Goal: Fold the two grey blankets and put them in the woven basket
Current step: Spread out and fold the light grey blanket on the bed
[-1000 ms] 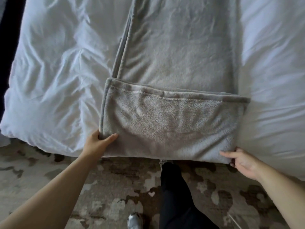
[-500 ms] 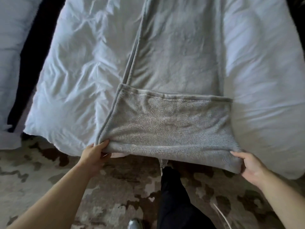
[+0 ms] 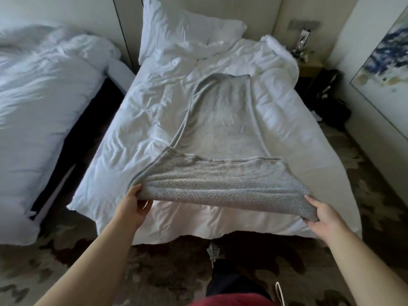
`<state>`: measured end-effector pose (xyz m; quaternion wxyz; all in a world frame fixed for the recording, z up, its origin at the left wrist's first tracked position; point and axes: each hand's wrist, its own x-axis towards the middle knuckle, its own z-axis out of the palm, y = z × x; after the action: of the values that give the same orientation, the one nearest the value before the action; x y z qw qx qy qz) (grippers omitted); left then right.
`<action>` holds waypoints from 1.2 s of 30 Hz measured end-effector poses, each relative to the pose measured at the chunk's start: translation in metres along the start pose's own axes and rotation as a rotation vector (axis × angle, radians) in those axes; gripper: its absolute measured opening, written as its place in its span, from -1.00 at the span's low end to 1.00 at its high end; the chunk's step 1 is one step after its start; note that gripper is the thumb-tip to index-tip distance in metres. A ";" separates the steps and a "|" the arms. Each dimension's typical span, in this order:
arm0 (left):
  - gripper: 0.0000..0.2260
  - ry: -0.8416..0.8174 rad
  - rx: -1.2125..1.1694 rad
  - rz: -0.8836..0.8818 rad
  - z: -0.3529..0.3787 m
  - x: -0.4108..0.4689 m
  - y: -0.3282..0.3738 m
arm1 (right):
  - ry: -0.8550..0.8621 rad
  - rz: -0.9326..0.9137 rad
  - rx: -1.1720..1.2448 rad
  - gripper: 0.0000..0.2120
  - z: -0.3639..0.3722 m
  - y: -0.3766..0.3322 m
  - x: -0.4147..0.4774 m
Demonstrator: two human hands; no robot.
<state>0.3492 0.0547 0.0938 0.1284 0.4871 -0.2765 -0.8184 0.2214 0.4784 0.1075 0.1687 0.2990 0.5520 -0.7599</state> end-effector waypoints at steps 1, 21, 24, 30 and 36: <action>-0.78 -0.009 -0.027 0.000 -0.006 -0.011 0.000 | -0.001 -0.006 0.026 -0.88 -0.004 0.004 -0.012; -0.88 -0.051 -0.278 -0.122 -0.056 -0.073 -0.034 | -0.035 0.037 0.326 -0.73 -0.037 0.062 -0.078; -0.83 -0.150 -0.303 -0.113 -0.036 -0.062 -0.026 | -0.072 0.019 0.387 -0.43 -0.023 0.041 -0.062; -0.87 -0.230 -0.364 -0.041 0.028 -0.015 -0.002 | -0.052 -0.034 0.509 -0.31 0.018 -0.010 -0.008; -0.86 -0.185 -0.307 -0.040 0.120 0.068 0.030 | -0.014 0.011 0.568 -0.86 0.080 -0.059 0.089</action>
<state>0.2102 0.0373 0.1064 0.1592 0.3896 -0.1491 -0.8948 0.0975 0.4290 0.1109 0.0861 0.3319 0.3144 -0.8852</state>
